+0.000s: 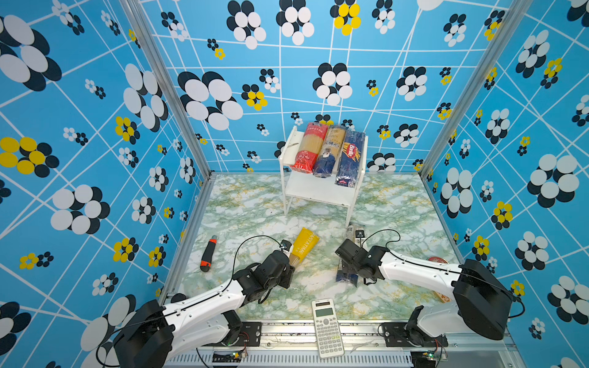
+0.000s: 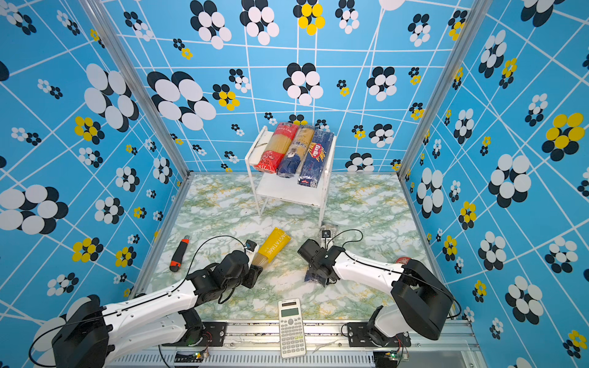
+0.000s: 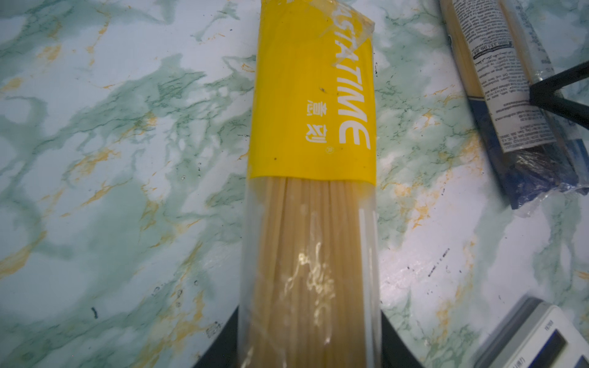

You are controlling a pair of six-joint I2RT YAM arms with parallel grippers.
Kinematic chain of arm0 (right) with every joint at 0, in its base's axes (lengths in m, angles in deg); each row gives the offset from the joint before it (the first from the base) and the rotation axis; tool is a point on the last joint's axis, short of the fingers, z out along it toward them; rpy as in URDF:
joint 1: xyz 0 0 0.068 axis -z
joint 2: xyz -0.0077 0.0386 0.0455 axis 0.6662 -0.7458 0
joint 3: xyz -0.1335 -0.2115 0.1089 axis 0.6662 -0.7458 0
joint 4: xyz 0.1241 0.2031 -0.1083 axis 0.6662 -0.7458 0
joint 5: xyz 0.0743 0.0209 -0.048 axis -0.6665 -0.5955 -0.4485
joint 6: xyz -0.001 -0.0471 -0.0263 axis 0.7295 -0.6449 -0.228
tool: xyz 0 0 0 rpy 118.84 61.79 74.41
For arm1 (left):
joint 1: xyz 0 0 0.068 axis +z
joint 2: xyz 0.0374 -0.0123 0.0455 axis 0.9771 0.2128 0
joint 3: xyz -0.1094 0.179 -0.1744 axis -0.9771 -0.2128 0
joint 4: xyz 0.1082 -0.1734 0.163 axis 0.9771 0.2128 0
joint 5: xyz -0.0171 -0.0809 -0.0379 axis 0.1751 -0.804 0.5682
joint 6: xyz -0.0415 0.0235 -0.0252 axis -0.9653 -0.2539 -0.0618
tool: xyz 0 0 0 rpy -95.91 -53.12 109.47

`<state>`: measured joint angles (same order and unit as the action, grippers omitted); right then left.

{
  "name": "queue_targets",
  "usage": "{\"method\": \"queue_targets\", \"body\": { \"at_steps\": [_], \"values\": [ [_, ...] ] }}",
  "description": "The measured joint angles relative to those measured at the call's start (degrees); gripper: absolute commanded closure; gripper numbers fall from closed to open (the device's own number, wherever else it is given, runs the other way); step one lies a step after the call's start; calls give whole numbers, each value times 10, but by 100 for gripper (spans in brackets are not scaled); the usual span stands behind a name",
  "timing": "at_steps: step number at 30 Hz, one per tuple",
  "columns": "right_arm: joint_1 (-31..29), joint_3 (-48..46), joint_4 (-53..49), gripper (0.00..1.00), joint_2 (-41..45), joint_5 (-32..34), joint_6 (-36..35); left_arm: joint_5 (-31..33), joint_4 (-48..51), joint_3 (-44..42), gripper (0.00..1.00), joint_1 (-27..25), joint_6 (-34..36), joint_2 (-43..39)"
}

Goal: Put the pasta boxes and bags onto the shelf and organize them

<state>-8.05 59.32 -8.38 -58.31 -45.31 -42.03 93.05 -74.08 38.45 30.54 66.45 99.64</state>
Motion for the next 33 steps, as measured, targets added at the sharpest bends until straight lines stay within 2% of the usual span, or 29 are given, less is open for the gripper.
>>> {"method": "queue_targets", "body": {
  "at_steps": [13, 24, 33],
  "values": [
    [0, 2, 0, 1, -2, 0, 0, -101, 8, 0, 96, 53, -47, -61],
    [0, 5, 0, 1, -11, 0, 0, -190, -31, -30, 96, 125, -133, -124],
    [0, 6, 0, 1, -13, 0, 0, -251, -40, -30, 96, 152, -157, -141]
  ]
}}
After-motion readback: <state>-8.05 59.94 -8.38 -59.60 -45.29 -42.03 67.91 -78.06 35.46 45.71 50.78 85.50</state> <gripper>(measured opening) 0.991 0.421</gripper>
